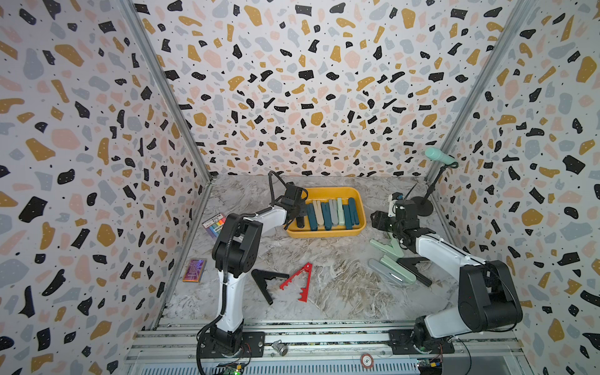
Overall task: Put the pruning pliers into the storage box
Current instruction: Place the pruning pliers in the storage box.
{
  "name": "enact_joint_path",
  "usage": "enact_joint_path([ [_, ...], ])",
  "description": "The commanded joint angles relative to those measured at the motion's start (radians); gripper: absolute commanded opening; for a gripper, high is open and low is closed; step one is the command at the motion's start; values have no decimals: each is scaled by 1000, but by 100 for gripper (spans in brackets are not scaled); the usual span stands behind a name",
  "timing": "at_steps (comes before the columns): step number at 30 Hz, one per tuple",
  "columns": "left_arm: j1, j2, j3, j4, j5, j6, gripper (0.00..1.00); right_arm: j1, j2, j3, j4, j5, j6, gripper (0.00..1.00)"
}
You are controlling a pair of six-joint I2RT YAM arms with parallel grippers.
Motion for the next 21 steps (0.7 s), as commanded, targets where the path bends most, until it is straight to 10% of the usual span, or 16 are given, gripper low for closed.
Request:
enact_joint_path([
  [1,10,-8,-12,-22,-55,34,12,-4,-31,15,-19,13,-7,73],
  [21,10,87,78,-72,-18,35,49,-4,-33,12,-17,16,-6,73],
])
